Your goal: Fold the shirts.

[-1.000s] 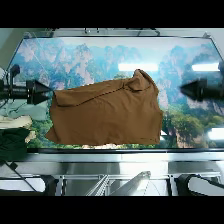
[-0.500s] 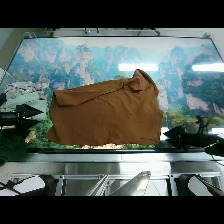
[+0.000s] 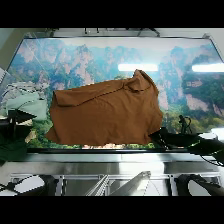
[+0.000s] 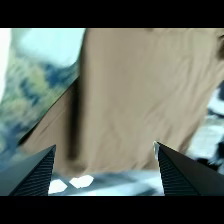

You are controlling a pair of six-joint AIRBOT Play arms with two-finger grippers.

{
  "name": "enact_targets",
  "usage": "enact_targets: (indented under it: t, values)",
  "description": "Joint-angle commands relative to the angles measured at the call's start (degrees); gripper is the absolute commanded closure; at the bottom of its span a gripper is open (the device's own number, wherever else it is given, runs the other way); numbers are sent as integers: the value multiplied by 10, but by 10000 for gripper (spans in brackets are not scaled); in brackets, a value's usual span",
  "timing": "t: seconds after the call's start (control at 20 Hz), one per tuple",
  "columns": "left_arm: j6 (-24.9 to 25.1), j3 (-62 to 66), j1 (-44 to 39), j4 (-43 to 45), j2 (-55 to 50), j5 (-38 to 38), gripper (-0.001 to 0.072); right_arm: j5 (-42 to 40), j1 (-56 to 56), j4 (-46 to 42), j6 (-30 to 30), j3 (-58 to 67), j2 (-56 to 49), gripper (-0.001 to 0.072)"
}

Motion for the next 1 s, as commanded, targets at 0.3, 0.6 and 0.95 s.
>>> enact_targets:
  t: [0.3,0.6,0.95]
  values:
    - [-1,-23,-22,96,-78,-14,-2,-17,21,64,-57,-1,-12,419]
    - [-24,19,-22,95,-176,-35,17,-7,21,65,-64,-1,-12,419]
    - [5,17,-47,66,-195,-46,165,-8,21,67,-68,-1,-12,420]
